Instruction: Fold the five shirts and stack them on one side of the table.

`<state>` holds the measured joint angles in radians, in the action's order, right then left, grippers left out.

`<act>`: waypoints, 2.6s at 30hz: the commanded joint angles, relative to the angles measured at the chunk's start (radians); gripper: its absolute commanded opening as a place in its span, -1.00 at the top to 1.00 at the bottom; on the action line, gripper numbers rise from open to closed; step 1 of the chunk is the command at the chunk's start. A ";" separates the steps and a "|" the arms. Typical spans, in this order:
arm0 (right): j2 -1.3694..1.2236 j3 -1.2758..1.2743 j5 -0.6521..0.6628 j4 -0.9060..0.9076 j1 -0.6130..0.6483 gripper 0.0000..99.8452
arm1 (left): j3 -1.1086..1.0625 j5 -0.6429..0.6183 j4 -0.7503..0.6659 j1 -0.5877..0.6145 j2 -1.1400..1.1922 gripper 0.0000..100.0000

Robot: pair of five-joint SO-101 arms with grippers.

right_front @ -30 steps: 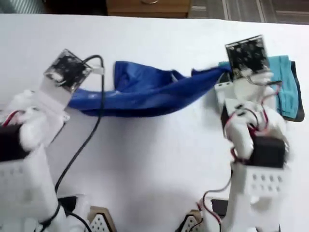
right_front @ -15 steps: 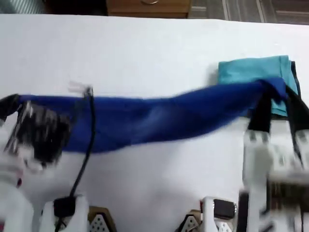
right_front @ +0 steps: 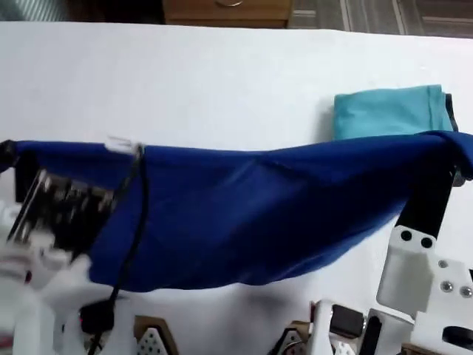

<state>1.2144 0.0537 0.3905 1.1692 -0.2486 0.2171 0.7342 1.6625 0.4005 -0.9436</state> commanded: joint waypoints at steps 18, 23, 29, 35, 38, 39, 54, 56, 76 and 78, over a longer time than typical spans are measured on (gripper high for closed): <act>0.159 0.028 0.006 0.196 -0.013 0.96 | -0.119 0.009 0.080 0.026 -0.195 0.95; 0.077 -0.026 -0.015 0.142 0.021 0.96 | -0.170 0.011 -0.014 0.046 -0.161 0.95; -0.137 -0.201 -0.035 -0.036 0.180 0.96 | -0.320 0.009 -0.281 0.044 0.066 0.95; -0.420 -0.305 -0.038 -0.332 0.260 0.96 | -0.320 0.003 -0.488 0.023 0.367 0.95; -0.582 -0.305 -0.032 -0.452 0.283 0.96 | -0.289 0.002 -0.542 -0.006 0.522 0.95; -0.628 -0.302 -0.031 -0.487 0.289 0.96 | -0.265 0.000 -0.548 -0.015 0.571 0.95; -1.050 0.043 -0.031 -0.536 0.288 0.96 | 0.539 -0.054 -0.361 -0.037 1.129 0.95; -1.078 0.071 -0.031 -0.536 0.288 0.96 | 0.624 -0.055 -0.356 -0.037 1.174 0.95; -1.331 0.081 -0.031 -0.234 0.303 0.96 | 0.716 -0.048 -0.135 -0.043 1.594 0.95; -1.346 0.081 -0.031 -0.176 0.320 0.96 | 0.717 -0.048 -0.098 -0.041 1.634 0.95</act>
<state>-0.1297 0.0875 0.3613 0.9191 0.0598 0.8861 0.6882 1.5167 0.3544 0.6736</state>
